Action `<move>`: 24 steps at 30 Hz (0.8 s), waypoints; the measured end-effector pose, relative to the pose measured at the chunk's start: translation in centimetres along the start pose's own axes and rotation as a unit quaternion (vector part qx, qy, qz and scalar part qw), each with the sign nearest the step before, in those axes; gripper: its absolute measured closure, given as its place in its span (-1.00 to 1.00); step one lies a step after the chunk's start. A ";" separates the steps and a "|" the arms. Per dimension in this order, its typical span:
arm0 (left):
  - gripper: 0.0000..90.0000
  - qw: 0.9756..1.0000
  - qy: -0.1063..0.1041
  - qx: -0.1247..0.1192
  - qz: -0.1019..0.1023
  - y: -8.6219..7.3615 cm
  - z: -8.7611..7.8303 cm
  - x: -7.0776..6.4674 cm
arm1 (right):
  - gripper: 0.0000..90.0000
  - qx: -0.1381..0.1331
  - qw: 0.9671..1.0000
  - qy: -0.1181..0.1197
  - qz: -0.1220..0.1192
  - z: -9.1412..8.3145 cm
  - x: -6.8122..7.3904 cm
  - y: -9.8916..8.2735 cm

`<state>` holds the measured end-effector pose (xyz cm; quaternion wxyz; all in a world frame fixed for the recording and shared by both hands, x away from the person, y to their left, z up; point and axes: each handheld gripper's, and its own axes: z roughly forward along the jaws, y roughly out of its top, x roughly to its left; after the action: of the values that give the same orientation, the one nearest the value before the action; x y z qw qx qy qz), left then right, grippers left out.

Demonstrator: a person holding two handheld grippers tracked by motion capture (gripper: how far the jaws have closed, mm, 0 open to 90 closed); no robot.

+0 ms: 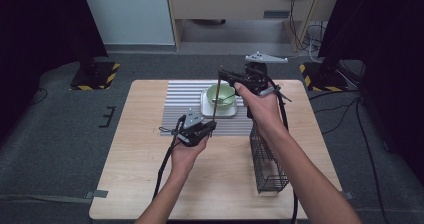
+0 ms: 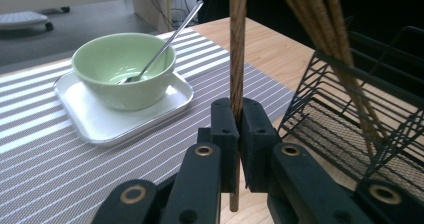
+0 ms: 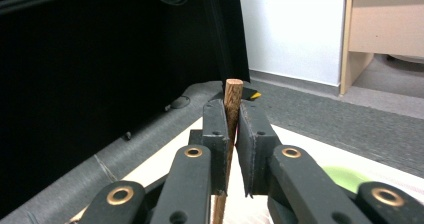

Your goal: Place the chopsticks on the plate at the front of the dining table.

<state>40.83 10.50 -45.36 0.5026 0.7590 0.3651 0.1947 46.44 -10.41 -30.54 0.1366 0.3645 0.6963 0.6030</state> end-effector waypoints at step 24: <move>0.91 0.999 0.037 0.006 0.020 -1.3 -0.6 -0.1 | 0.83 0.046 0.999 0.018 -0.022 0.6 0.4 -0.4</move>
<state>39.90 11.08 -46.22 0.4803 0.7616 0.3691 0.2301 46.37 -9.67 -30.99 0.1203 0.3443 0.7334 0.5738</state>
